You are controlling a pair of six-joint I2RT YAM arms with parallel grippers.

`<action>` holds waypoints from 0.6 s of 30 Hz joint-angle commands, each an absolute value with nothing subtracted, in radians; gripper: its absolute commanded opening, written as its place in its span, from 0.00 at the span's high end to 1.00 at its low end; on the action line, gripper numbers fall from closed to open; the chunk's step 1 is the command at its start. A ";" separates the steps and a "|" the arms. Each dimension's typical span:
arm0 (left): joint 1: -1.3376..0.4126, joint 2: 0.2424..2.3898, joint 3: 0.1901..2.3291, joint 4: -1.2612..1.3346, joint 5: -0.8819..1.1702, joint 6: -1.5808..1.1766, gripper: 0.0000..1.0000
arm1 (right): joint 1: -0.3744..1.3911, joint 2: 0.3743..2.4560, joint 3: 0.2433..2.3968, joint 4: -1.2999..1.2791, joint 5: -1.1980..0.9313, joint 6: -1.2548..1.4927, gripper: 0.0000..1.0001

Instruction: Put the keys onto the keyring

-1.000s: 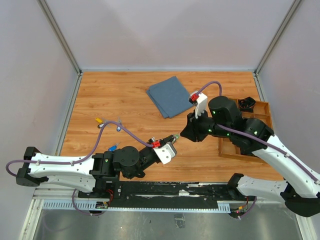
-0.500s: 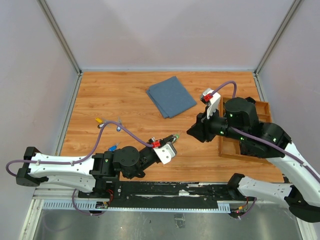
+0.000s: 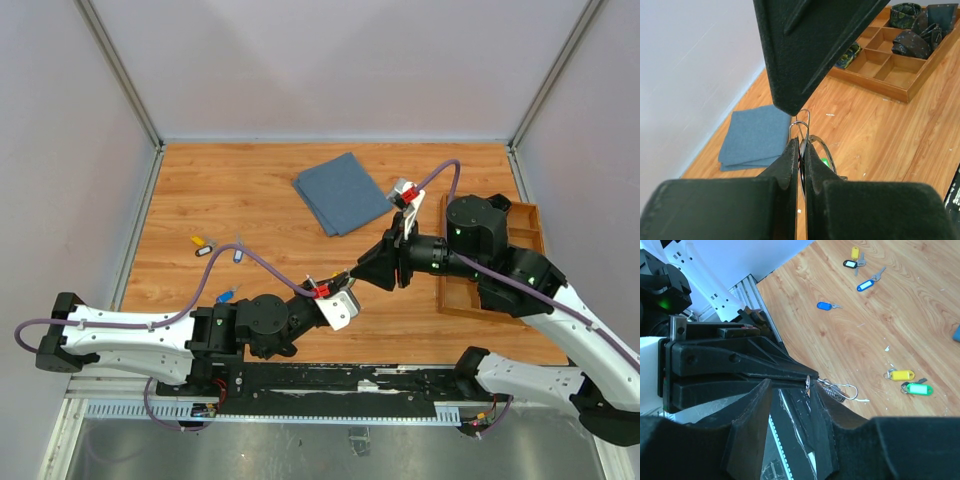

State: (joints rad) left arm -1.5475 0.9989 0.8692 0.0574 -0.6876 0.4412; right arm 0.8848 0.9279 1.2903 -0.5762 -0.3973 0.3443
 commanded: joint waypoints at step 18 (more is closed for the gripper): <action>-1.545 0.991 0.887 0.080 -0.689 0.456 1.00 | 0.899 0.997 1.302 -0.640 -0.364 0.352 0.68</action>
State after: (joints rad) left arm -1.5475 0.9997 0.8692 0.0544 -0.6868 0.4454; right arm 0.8848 0.9947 1.2900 -0.6102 -0.4072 0.3660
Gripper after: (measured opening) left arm 0.042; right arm 0.308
